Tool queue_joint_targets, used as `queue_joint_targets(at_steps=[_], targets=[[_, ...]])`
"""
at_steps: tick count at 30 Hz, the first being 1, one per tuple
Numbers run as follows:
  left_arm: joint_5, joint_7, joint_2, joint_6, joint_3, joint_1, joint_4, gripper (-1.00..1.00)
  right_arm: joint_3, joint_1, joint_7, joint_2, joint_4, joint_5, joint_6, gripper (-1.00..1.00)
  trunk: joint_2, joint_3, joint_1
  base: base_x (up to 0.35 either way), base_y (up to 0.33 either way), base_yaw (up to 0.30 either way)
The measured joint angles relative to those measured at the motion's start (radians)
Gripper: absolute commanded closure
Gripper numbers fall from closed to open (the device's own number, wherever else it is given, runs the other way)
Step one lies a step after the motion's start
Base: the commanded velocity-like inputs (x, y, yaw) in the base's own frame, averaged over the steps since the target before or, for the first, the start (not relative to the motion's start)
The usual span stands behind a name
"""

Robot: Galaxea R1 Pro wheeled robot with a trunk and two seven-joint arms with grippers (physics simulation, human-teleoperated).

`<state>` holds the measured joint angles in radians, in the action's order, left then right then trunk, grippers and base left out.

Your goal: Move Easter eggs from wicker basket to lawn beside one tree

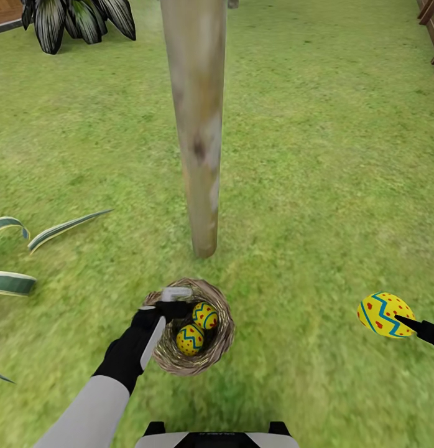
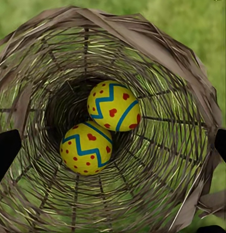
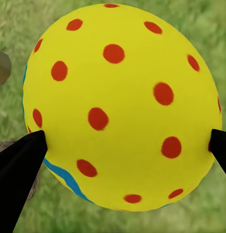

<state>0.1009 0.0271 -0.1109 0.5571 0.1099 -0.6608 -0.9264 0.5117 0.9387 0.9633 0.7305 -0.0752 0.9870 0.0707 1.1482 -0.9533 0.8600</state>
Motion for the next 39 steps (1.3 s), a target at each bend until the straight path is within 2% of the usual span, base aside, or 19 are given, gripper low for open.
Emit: queue_joint_targets(at_steps=[8,39], targets=[[0.0,0.0,-0.017,0.002,0.001,0.0,0.005,-1.0,0.0,0.0,0.004,0.0,0.0,0.001,0.002,1.0,0.056,-0.025,0.031,0.0,0.0,0.0],[0.001,-0.001,-0.017,0.002,0.0,0.001,0.03,-1.0,0.0,0.0,0.002,0.0,0.0,0.0,0.001,1.0,0.273,-0.122,0.15,0.0,0.0,0.0]])
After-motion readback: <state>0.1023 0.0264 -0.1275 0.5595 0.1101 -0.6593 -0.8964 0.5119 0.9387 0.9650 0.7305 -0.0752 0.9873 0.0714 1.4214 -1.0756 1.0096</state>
